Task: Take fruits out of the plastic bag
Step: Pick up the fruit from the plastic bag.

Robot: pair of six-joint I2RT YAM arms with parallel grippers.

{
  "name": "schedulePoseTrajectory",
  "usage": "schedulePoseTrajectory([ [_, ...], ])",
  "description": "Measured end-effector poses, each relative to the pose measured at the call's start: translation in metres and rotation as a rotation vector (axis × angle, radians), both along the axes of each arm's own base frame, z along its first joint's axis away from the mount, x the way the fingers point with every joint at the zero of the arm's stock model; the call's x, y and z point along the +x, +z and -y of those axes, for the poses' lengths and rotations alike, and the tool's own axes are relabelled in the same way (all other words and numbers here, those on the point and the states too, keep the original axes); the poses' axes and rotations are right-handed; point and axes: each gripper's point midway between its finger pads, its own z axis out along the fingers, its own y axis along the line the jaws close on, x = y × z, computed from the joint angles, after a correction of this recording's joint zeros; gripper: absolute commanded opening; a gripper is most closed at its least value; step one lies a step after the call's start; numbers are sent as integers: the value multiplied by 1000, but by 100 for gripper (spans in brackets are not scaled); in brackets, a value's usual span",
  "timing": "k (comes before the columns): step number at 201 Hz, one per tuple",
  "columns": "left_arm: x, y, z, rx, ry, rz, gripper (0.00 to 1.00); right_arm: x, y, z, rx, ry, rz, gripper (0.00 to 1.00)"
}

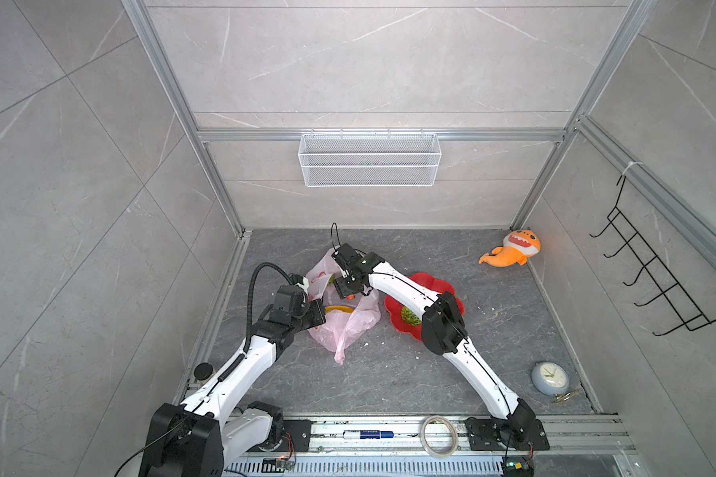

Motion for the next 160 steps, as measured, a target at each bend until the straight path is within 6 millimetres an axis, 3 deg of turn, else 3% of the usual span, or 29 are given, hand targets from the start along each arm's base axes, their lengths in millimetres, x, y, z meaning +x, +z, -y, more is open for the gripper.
schedulePoseTrajectory([
  [38,0,-1,0,0,3,-2,0,-1,0,-3,12,15,-6,36],
  [78,3,-8,0,10,5,-28,0,-11,5,-2,29,36,-31,29],
  [114,10,-7,1,15,10,-29,0,-20,33,-2,74,54,-32,27],
  [160,21,9,3,8,17,13,0,-28,73,-7,152,82,-16,26],
])
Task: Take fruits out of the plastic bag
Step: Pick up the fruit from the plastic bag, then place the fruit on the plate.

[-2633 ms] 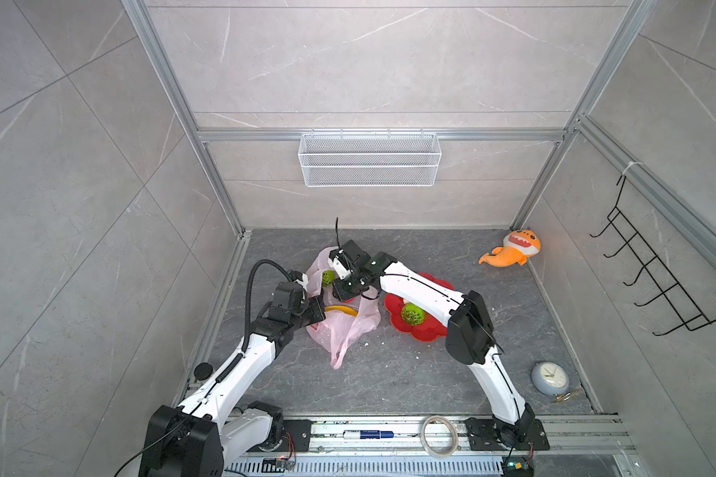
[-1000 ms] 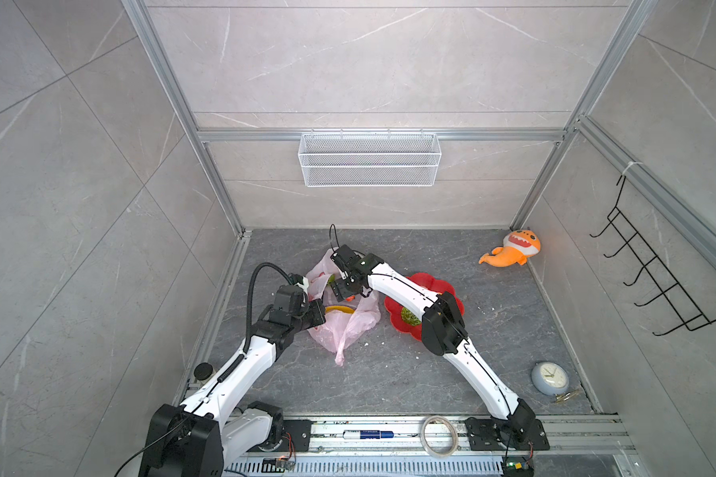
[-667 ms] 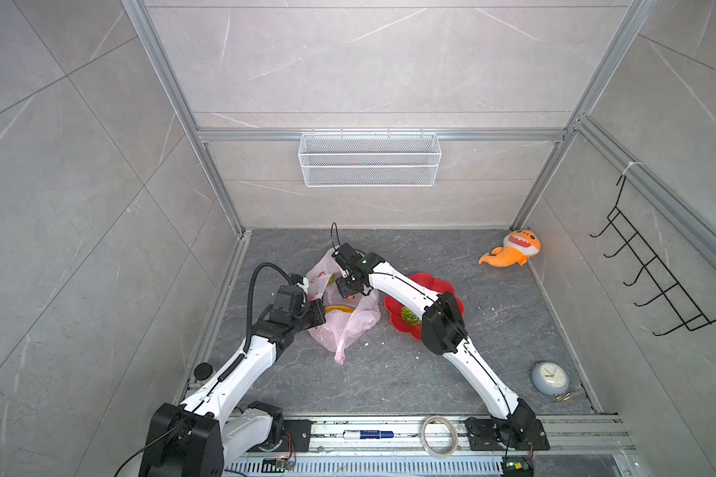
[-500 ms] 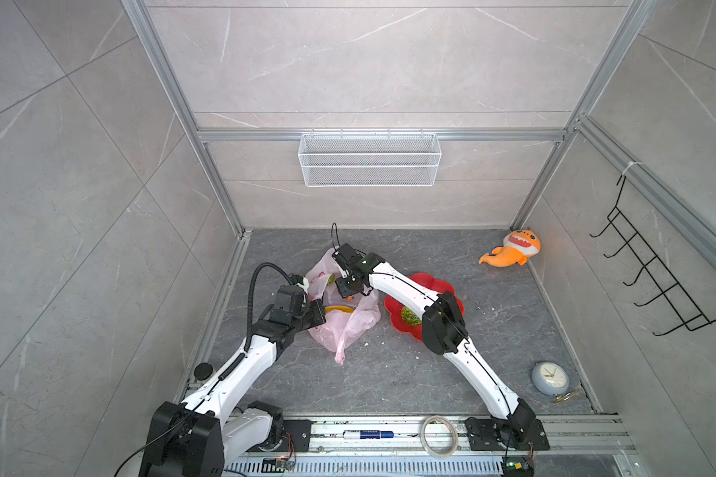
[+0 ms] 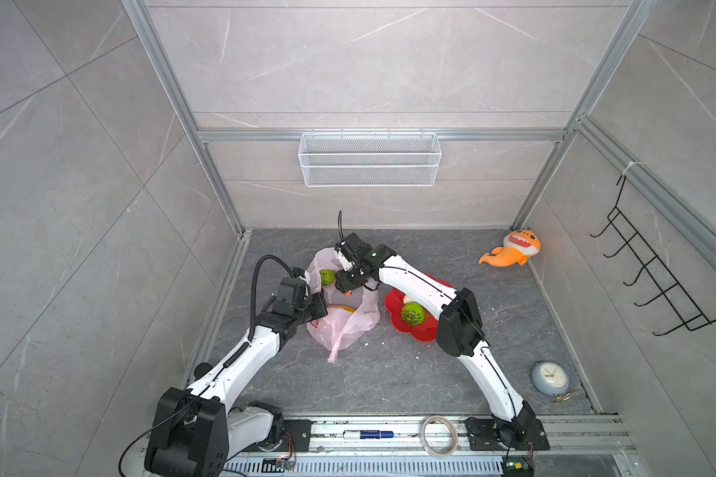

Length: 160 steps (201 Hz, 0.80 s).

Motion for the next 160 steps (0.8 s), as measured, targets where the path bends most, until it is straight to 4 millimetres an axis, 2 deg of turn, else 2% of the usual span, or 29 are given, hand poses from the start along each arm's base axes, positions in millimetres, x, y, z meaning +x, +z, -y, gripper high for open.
schedulePoseTrajectory([
  [36,6,10,1,-6,4,30,0,-13,19,-1,41,29,-15,25],
  [77,12,23,3,-15,4,59,0,-38,42,4,73,62,-33,25],
  [160,14,30,3,-18,5,73,0,-81,99,40,147,58,5,25],
])
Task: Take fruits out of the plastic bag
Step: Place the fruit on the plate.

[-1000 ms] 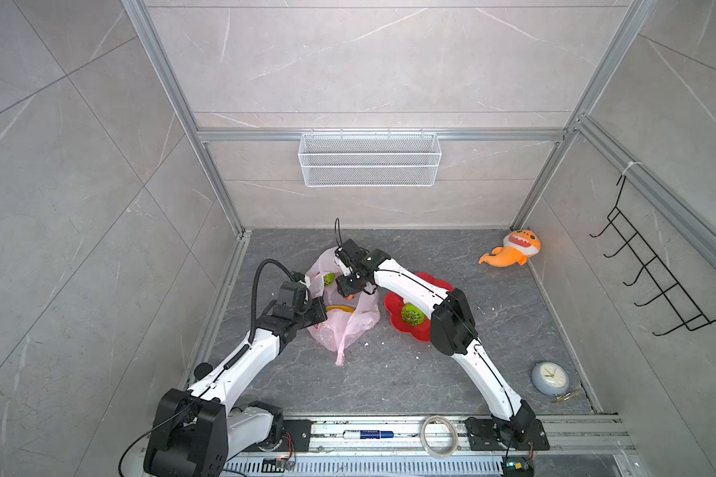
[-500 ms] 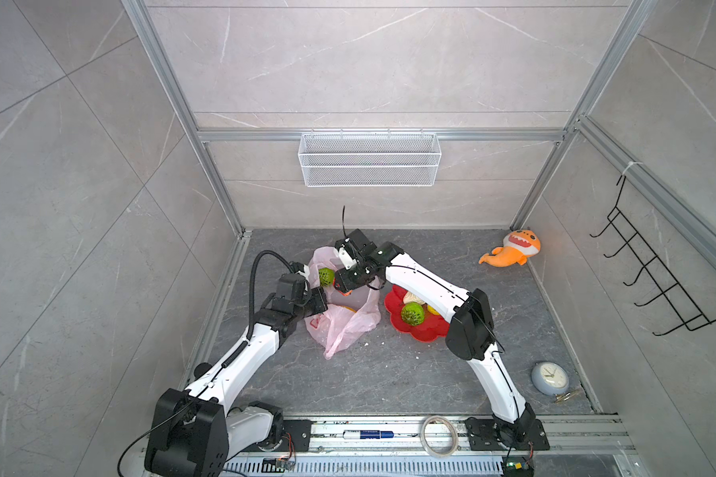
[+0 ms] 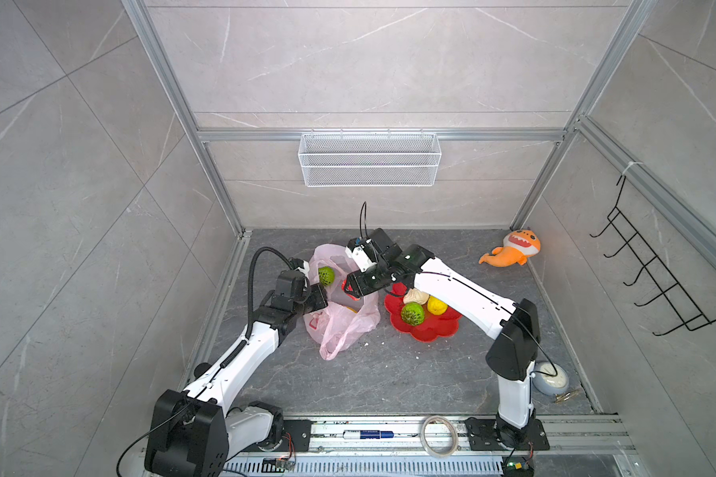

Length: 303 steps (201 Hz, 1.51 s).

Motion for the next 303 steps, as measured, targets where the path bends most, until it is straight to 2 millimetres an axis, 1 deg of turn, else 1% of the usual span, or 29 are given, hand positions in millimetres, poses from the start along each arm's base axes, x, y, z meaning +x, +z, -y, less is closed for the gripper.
schedulePoseTrajectory([
  [24,2,5,0,-2,2,10,0,-11,18,19,8,-18,38,25],
  [48,3,6,0,1,6,12,0,-21,34,44,6,-54,84,25],
  [63,2,5,-1,5,9,6,0,-25,39,63,0,-85,100,25],
  [79,1,3,-3,12,15,-3,0,-26,35,89,-19,-137,100,25],
  [94,1,2,-4,18,20,-7,0,-24,25,115,-46,-199,87,25],
  [113,0,0,-5,22,20,-15,0,-23,5,145,-97,-270,62,25],
  [130,-1,-1,-5,24,21,-22,0,-24,-14,162,-137,-315,33,25],
  [146,-1,-1,-5,25,22,-22,0,-28,-36,178,-190,-352,0,26],
  [175,-2,-2,-6,26,22,-24,0,-35,-70,201,-264,-418,-56,26],
  [202,-3,-3,-6,29,23,-31,0,-35,-88,214,-302,-465,-81,27],
  [264,-6,0,-10,38,34,-28,0,-29,-130,229,-380,-521,-139,32],
  [283,-6,1,-11,41,41,-23,0,-26,-136,231,-386,-535,-149,36],
  [303,-7,5,-12,38,42,-13,0,-25,-138,232,-386,-541,-149,43],
])
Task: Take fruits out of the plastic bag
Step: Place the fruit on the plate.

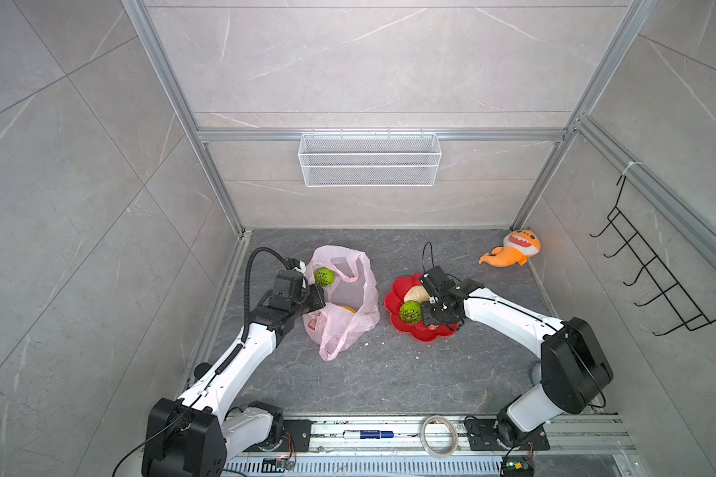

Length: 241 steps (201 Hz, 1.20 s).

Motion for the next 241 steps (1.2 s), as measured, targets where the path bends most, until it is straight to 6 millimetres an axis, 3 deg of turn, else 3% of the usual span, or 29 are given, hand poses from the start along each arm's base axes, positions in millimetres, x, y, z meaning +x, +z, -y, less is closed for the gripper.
schedulePoseTrajectory([
  [75,-1,2,0,-2,1,6,0,-2,-8,5,-7,-27,-10,71],
  [107,-1,2,0,-2,0,6,0,-3,-8,6,-12,-30,-11,78],
  [173,-3,0,-2,5,2,-7,0,-1,-4,6,-12,-29,-7,77],
  [199,-6,-1,-4,16,7,-15,0,4,26,-5,56,-3,45,62],
  [221,-12,-5,-7,29,10,-40,0,17,84,-31,179,62,155,55],
  [241,-18,-7,-9,34,8,-59,0,25,141,-71,277,164,261,53],
])
